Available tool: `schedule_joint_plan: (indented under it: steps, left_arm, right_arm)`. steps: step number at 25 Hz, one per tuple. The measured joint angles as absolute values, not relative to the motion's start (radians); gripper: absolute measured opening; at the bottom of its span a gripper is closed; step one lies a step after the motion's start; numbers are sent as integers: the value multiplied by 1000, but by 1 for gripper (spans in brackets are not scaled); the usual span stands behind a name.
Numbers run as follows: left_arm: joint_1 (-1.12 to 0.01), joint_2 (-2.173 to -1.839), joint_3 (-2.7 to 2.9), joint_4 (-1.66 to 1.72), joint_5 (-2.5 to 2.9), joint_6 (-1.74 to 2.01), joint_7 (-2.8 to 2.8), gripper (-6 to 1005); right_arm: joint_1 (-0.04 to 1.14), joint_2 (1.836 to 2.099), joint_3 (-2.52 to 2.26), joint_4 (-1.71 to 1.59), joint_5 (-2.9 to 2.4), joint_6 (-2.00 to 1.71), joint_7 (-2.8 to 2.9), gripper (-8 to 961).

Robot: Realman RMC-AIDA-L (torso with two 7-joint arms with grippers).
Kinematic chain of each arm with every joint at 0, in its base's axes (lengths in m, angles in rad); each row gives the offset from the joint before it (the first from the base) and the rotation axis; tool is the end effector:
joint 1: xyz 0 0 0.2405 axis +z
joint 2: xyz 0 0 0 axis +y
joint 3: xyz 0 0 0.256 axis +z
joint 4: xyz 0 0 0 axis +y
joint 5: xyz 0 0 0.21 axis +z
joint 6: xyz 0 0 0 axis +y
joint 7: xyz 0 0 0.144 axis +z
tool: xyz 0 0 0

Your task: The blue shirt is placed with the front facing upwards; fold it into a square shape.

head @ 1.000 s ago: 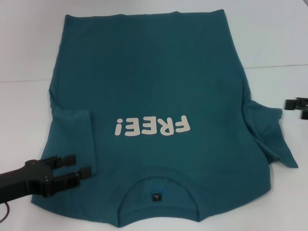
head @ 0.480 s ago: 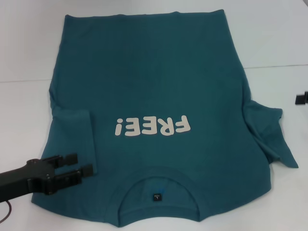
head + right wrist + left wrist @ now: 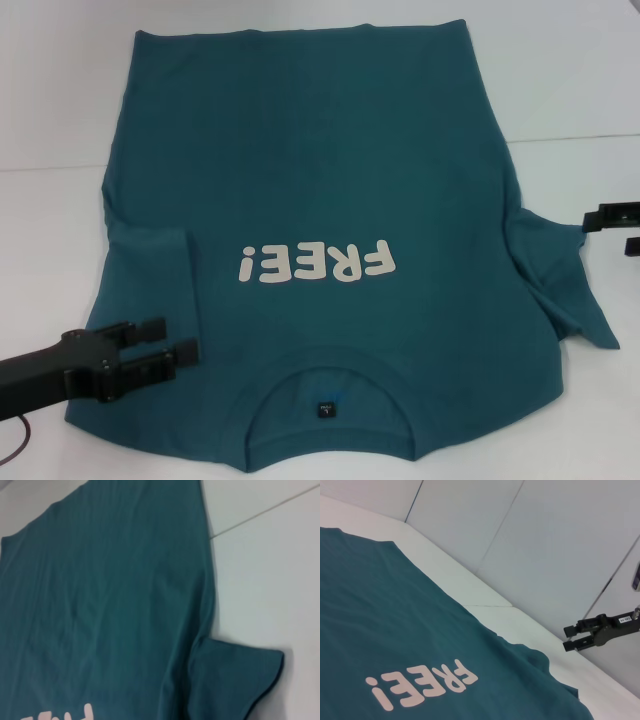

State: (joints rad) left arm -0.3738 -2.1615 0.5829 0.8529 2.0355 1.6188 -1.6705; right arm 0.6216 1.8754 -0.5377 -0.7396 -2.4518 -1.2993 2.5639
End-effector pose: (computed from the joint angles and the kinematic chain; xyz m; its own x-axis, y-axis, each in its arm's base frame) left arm -0.2885 0.2939 0.0144 0.5792 0.5660 0.5867 0.7277 -0.6834 -0.0592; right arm 0.3339 0.3882 0.1164 0.0663 -0.8316 -0.5514 -0.9792 0.0519 -0.1960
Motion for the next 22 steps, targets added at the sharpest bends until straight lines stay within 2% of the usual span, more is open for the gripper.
schedule_joint_plan:
  steps: [22]
  left_arm:
    - [-392, -2165, 583, 815, 2036, 1574, -1663, 751]
  right_arm:
    - [697, 1891, -621, -536, -2454, -1065, 2529, 867]
